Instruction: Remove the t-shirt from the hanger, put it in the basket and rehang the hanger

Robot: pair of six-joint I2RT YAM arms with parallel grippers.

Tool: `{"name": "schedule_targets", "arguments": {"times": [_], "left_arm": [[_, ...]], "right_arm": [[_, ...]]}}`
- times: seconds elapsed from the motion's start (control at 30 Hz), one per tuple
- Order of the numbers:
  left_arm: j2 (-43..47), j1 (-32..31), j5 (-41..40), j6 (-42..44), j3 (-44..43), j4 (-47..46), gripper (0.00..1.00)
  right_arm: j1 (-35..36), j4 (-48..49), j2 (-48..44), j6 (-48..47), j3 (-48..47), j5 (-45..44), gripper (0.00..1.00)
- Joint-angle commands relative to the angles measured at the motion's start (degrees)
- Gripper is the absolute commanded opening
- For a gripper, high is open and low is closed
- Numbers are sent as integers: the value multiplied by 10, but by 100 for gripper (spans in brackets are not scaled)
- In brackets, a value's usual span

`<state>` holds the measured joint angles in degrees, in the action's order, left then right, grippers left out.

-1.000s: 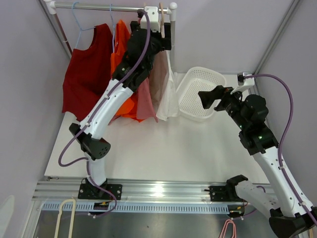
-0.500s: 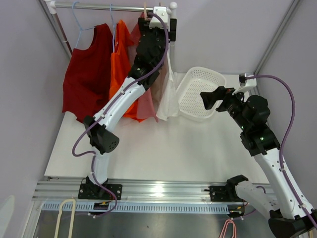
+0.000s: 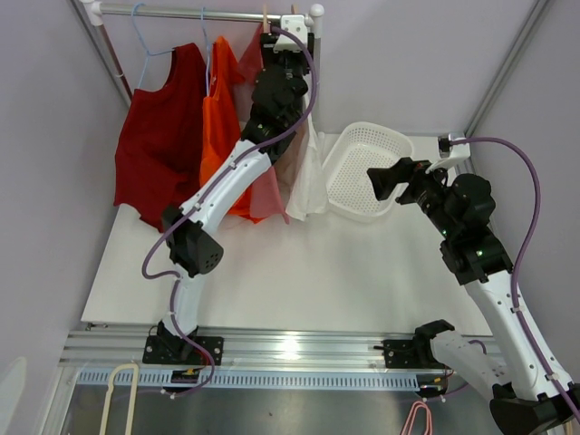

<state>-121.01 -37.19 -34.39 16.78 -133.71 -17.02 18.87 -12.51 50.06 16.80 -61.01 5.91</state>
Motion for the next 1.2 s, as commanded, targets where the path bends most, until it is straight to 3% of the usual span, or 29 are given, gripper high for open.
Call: {"name": "schedule_targets", "arguments": {"times": [0.0,0.07,0.13,0.6,1.17], "left_arm": [[15,9,-2,24,-8,-56,57],[22,17,26,13,-10,-35,51],[30,23,42,1,-4,-26,39],[88,41,159,-30,-1,37,1],[154,42,219,-75,-22,94,1]], "right_arm": [[-2,12,-4,-8,3,11,100],[-2,13,-4,-6,4,13,99],[-2,13,-3,-6,5,15,99],[-3,19,7,-1,10,31,99],[-3,21,15,-4,15,38,99]]}}
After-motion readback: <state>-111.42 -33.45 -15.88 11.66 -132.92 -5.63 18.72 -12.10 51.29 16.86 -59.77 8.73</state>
